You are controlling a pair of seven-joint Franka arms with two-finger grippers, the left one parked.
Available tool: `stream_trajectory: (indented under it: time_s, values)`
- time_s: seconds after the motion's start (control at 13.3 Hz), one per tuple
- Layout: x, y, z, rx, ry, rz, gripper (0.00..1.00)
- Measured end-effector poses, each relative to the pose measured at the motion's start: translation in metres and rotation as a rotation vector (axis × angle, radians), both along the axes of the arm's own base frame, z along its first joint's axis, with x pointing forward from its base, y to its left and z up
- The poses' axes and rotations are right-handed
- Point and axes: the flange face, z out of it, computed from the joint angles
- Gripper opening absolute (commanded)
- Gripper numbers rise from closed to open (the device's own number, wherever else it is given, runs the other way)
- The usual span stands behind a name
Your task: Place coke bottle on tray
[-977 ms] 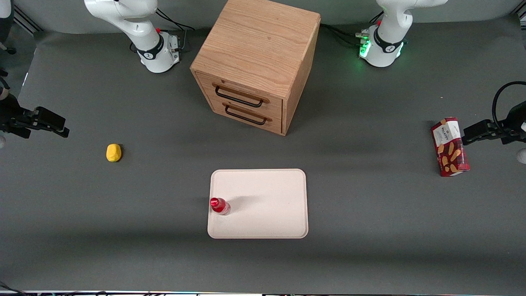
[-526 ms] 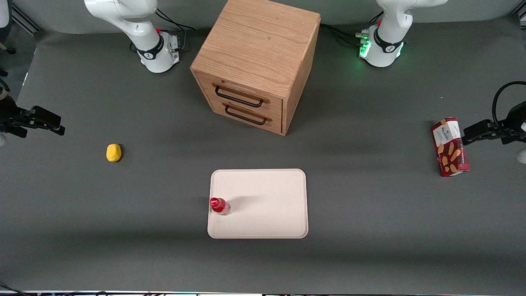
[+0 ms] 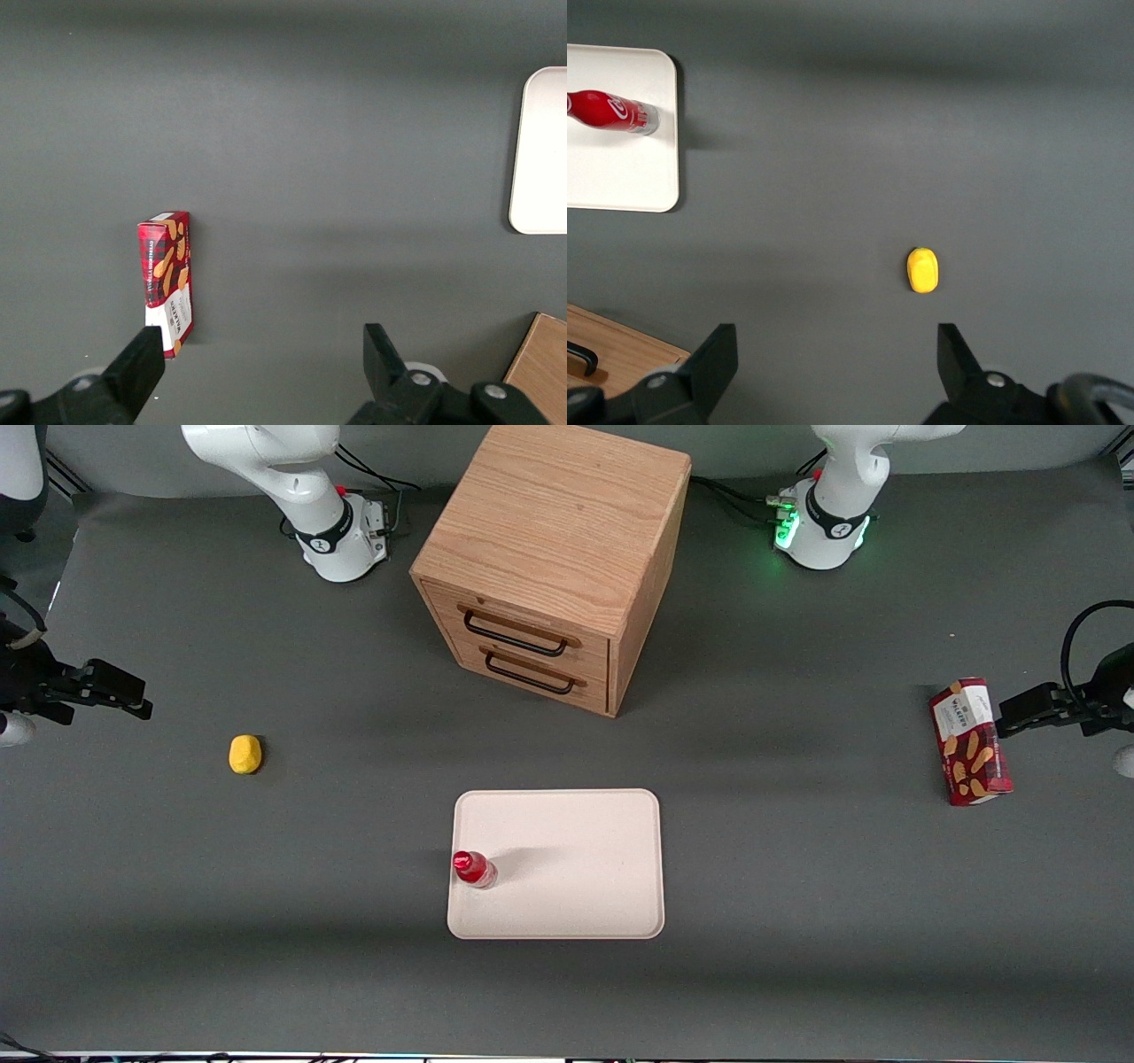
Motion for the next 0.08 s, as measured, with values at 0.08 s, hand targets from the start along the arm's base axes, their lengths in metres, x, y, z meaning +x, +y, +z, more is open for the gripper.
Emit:
stream_trajectory:
  time_s: [0.08]
  values:
    - [-0.0003, 0.0012, 0.0003, 0.0, 0.0, 0.002, 1.0]
